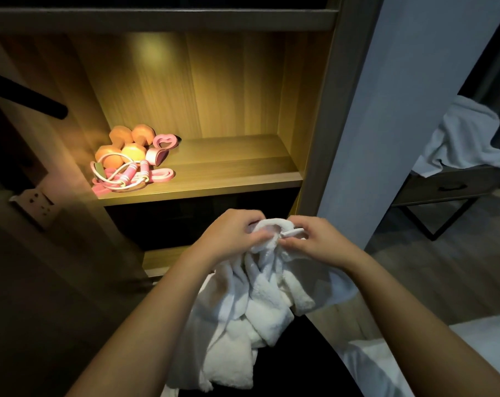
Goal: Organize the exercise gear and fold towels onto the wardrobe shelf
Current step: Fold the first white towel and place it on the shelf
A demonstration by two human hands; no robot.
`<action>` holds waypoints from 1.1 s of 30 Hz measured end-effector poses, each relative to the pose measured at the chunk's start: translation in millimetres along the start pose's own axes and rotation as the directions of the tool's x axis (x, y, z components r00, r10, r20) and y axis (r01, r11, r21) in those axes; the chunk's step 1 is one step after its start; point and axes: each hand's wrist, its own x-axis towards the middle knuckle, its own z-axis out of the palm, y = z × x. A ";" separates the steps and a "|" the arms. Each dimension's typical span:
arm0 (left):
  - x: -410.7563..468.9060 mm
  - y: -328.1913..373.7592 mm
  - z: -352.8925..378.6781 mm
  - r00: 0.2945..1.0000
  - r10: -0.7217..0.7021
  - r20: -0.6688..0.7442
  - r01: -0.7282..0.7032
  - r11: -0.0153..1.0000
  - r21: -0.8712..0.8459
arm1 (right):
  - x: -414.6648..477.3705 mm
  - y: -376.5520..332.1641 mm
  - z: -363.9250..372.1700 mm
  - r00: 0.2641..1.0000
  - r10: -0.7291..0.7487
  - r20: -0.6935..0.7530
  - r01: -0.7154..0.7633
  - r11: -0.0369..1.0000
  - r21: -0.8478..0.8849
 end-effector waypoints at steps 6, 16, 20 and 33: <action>-7.8 -36.3 6.3 0.967 -0.208 -0.145 0.216 0.975 0.041 | -2.2 20.5 -2.6 0.971 0.173 -0.167 -0.181 0.983 -0.029; 2.7 -3.4 -8.7 0.938 -0.224 -0.264 0.226 0.974 -0.024 | 4.5 3.8 0.3 0.978 0.086 -0.190 -0.101 0.993 -0.067; 0.5 25.9 -6.0 0.992 -0.024 -0.122 0.032 0.998 0.062 | 10.1 -14.3 8.0 0.997 -0.045 -0.066 0.040 0.997 -0.073; -22.7 -13.2 0.7 0.952 -0.176 -0.249 0.248 0.923 0.295 | 14.0 5.1 -4.0 0.927 0.160 -0.338 -0.187 0.981 -0.050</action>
